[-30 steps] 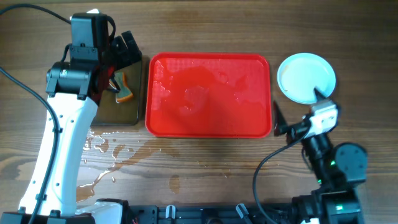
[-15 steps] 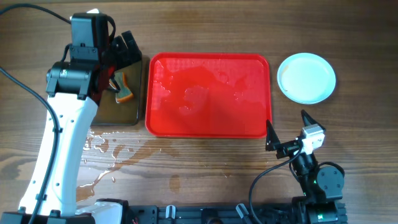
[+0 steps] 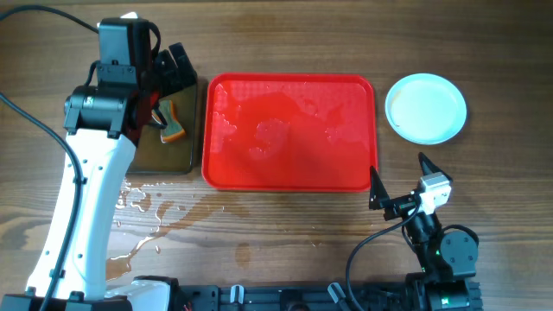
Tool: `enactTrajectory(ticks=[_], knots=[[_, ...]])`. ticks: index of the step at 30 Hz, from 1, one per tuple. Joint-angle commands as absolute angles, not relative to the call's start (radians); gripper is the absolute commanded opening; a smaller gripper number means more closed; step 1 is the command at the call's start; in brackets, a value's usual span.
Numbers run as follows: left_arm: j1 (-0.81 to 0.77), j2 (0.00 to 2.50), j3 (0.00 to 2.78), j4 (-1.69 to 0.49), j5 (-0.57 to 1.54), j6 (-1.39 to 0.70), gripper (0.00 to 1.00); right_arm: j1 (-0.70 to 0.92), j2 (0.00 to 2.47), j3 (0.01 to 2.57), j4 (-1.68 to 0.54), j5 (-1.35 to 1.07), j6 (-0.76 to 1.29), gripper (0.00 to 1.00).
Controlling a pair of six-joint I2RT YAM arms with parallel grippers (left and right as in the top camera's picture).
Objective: Clean dirty plates on tray and stack at the side
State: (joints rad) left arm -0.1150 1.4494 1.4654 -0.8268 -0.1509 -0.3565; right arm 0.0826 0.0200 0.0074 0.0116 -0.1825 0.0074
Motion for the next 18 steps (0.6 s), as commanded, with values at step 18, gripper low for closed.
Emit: enactTrajectory(ticks=[18], knots=[[-0.011,0.707,0.317,0.046,0.0,-0.32,1.0,0.081,0.004,0.005,0.014,-0.173,0.027,1.0]])
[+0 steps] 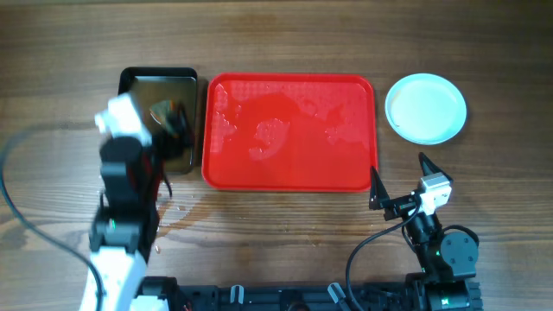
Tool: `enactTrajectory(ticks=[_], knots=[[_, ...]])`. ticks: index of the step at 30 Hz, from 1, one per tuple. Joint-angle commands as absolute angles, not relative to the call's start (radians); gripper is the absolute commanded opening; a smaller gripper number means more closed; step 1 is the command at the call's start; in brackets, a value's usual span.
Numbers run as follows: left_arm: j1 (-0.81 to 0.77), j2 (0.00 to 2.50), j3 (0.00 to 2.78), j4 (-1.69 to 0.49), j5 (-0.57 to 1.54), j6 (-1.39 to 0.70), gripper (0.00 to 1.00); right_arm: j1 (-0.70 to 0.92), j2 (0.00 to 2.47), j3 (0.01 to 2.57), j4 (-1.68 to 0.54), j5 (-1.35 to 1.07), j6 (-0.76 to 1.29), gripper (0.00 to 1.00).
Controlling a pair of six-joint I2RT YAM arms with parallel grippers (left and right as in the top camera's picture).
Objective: Clean dirty plates on tray and stack at the side
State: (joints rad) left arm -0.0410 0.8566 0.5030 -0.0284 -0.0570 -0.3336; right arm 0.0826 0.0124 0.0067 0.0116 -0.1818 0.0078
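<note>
The red tray [289,130] lies mid-table, wet, with no plate on it. To its right a pale blue plate [425,107] sits on the table. Left of the red tray is a dark tray [155,85], where a blurred sponge [161,111] shows. My left gripper [180,125] hangs over the near right part of the dark tray, right beside the sponge. It is motion-blurred and its jaws cannot be made out. My right gripper [399,175] stands open and empty, near the red tray's near right corner.
Water is puddled on the wood [143,206] in front of the dark tray. The right arm's base [445,250] sits at the near right edge.
My left arm has pulled back toward the near edge, and its gripper went from the dark tray's far right corner to its near right part. The right arm, plate and red tray stayed put.
</note>
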Motion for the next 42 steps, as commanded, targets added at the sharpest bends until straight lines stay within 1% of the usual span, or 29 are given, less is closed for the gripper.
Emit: enactTrajectory(ticks=[1,6,9,11,13,17,20,21,42], knots=[[-0.007,0.653,0.265,0.065,0.0,-0.317,1.0,0.081,0.004,0.005,0.014,-0.174,0.027,1.0],[0.019,0.363,0.092,0.095,0.004,-0.286,1.0,0.081,0.004,0.005,0.014,-0.174,0.027,1.0],[0.022,0.239,0.026,0.086,0.036,-0.19,1.0,0.081,0.004,0.005,0.014,-0.174,0.027,1.0],[0.022,0.189,0.006,0.047,0.06,-0.132,1.0,0.081,0.004,0.005,0.014,-0.174,0.027,1.0],[0.023,0.151,0.006,-0.082,0.054,-0.109,1.0,0.081,0.004,0.005,0.014,-0.174,0.027,1.0],[0.025,0.12,0.006,-0.076,0.048,-0.109,1.0,0.081,0.005,0.005,0.014,-0.174,0.027,1.0],[0.025,0.02,0.006,-0.076,0.048,-0.109,1.0,0.081,0.005,0.005,0.014,-0.174,0.026,1.0],[0.025,0.005,0.006,-0.051,0.048,-0.109,1.0,0.081,0.005,0.005,0.014,-0.173,0.027,1.0],[0.027,0.007,0.006,-0.075,0.048,-0.109,1.0,0.081,0.005,0.005,0.014,-0.174,0.027,1.0]])
